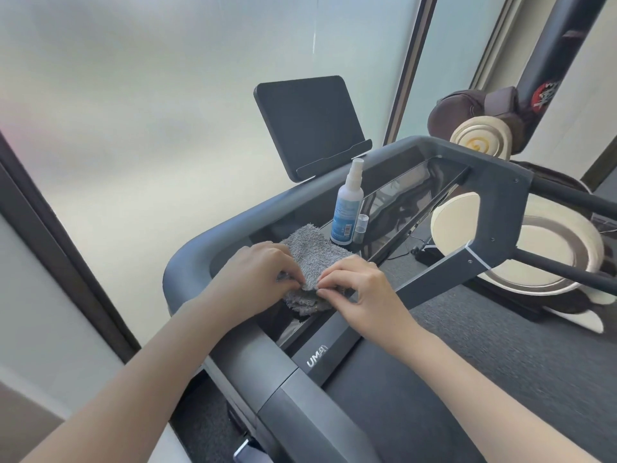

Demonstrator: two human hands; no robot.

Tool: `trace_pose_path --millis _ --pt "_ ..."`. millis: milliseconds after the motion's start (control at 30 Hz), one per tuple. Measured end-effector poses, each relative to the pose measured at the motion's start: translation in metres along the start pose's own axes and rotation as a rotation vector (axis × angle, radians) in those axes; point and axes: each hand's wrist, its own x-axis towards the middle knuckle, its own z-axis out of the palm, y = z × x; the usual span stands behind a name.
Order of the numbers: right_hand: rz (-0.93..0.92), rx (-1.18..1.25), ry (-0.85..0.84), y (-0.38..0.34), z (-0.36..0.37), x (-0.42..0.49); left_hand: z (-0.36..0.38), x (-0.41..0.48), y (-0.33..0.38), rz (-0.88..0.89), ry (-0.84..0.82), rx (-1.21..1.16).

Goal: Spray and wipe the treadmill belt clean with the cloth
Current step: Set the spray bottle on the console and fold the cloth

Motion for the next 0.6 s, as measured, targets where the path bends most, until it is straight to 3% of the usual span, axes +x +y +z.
trace_pose_path --millis 167,300,467,600 --pt "-0.062 0.003 0.070 -0.011 -0.004 0.000 -0.008 -0.008 -0.005 0.059 0.139 -0.013" --pt "-0.155 -0.114 -0.015 -0.009 0.002 -0.008 -0.007 -0.016 -0.010 0.066 0.012 0.007" --pt "-0.037 -0.039 -0.017 -0.009 -0.005 -0.004 -0.015 -0.012 -0.010 0.003 0.025 -0.051" --pt "0.040 -0.233 0.063 0.014 -0.018 0.006 -0.018 -0.007 -0.018 -0.085 0.072 0.081"
